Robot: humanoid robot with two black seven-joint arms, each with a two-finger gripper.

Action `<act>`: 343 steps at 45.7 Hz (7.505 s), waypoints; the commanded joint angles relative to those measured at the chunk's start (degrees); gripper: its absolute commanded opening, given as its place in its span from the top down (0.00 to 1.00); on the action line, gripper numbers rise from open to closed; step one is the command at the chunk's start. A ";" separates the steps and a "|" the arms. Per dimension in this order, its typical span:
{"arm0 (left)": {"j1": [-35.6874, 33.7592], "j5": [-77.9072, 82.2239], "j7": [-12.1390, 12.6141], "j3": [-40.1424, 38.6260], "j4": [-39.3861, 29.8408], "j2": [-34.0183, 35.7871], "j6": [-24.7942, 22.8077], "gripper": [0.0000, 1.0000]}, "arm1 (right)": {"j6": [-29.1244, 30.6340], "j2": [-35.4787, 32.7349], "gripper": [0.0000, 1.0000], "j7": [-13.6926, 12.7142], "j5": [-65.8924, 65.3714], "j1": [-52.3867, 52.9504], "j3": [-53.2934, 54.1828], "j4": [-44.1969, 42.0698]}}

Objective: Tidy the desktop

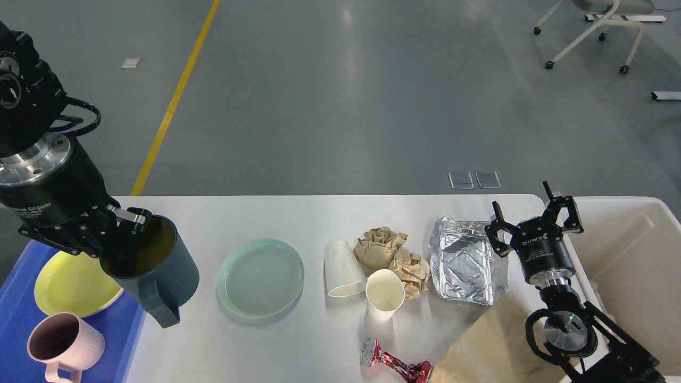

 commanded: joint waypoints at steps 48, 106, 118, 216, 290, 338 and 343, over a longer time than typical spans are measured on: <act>43.22 33.29 -0.36 -17.01 47.36 56.61 -4.14 0.99 | 0.00 0.00 0.00 0.00 -0.08 -0.10 0.00 0.00; 86.50 30.13 -5.81 -43.67 59.22 40.26 12.01 0.97 | 0.00 0.00 0.00 0.00 -0.08 -0.10 0.00 0.00; 88.43 30.31 -6.96 -43.66 59.22 39.73 13.24 0.96 | 0.00 0.00 0.00 0.00 0.01 -0.10 0.00 0.00; 7.15 0.79 -3.27 10.47 28.12 5.99 -4.14 0.06 | 0.00 0.00 0.00 0.00 0.01 -0.01 0.00 0.00; 19.69 -25.59 7.63 -5.78 11.58 -14.32 12.53 0.04 | 0.00 0.00 0.00 0.00 0.01 -0.10 0.00 0.00; 64.52 -30.08 7.98 -16.95 36.19 -7.90 36.71 0.05 | 0.00 0.00 0.00 0.00 -0.08 -0.10 0.00 0.00; 66.45 -29.90 7.72 -17.12 37.33 -8.34 36.89 0.05 | 0.00 0.00 0.00 0.00 0.01 -0.10 0.00 0.00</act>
